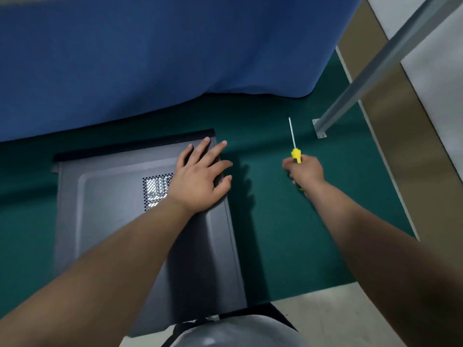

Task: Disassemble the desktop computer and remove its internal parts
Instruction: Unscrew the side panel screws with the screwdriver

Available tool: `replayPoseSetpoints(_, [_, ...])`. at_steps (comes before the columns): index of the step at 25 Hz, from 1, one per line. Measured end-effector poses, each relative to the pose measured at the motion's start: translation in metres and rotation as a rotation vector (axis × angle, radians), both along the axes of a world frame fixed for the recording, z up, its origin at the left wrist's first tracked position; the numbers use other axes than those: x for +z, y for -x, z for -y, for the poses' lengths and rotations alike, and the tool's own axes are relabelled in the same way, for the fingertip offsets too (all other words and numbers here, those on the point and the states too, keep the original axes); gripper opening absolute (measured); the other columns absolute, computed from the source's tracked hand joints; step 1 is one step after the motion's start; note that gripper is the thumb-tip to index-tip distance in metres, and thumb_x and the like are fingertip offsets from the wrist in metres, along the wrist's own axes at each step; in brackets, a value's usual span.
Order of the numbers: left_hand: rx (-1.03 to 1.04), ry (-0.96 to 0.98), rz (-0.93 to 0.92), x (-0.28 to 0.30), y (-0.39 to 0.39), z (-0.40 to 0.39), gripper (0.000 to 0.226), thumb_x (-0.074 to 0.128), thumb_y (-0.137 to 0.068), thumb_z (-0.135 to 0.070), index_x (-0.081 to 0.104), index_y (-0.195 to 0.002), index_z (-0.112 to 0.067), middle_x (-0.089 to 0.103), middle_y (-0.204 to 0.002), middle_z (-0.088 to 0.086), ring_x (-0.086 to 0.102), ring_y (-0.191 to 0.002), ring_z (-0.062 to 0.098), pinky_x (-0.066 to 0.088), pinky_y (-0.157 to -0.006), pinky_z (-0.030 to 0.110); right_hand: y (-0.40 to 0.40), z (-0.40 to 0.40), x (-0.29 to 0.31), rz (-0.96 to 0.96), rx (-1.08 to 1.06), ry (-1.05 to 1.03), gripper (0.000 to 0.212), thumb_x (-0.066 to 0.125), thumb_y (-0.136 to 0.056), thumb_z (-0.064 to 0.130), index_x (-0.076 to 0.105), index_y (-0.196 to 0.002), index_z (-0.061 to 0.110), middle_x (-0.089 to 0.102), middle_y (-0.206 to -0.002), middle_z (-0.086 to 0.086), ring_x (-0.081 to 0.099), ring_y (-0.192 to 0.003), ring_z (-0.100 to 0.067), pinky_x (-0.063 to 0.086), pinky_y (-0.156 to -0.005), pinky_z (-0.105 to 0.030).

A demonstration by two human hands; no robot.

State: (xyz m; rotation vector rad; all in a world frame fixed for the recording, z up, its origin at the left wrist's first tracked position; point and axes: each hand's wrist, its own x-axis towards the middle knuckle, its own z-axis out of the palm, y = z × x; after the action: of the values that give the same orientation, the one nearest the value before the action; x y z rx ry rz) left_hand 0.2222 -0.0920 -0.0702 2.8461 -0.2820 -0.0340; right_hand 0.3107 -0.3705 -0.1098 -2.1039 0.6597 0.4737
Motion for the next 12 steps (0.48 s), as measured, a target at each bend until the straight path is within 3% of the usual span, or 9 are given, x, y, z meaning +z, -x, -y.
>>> replayPoseSetpoints(3, [0.011,0.007,0.085,-0.009,0.001,0.000,0.038,0.046,-0.096,-0.051,0.069,-0.124,-0.039,0.042,-0.160,-0.012,0.025,-0.155,0.022,0.018,-0.123,0.050,-0.066,-0.001,-0.023,0.025,0.056,0.193,0.016,0.060,-0.087,0.022,0.061,-0.076,0.011,0.063,-0.073,-0.008,0.060,-0.066,-0.030,0.051,-0.057,-0.031])
replayPoseSetpoints(5, [0.015,0.004,0.102,-0.011,-0.001,-0.002,0.036,0.047,-0.097,-0.049,0.070,-0.122,-0.038,0.044,-0.159,-0.013,0.027,-0.155,0.021,0.020,-0.122,0.051,-0.102,-0.004,-0.035,0.033,0.102,0.303,0.021,0.057,-0.087,0.018,0.050,-0.068,0.016,0.054,-0.066,-0.003,0.053,-0.061,-0.026,0.036,-0.050,-0.027])
replayPoseSetpoints(7, [0.016,-0.002,0.111,-0.012,-0.002,-0.002,0.036,0.048,-0.096,-0.048,0.071,-0.122,-0.038,0.045,-0.158,-0.013,0.028,-0.154,0.022,0.021,-0.122,0.051,-0.127,-0.005,-0.043,0.023,0.158,0.383,0.021,0.054,-0.086,0.015,0.045,-0.068,0.018,0.049,-0.064,-0.001,0.046,-0.055,-0.018,0.028,-0.047,-0.026])
replayPoseSetpoints(12, [0.019,-0.029,0.122,-0.012,-0.004,-0.001,0.036,0.049,-0.095,-0.046,0.072,-0.121,-0.036,0.047,-0.157,-0.011,0.031,-0.153,0.024,0.023,-0.121,0.051,-0.146,-0.007,-0.057,0.020,0.214,0.424,0.011,0.046,-0.081,0.012,0.044,-0.073,0.019,0.050,-0.069,0.001,0.043,-0.055,-0.014,0.026,-0.047,-0.028])
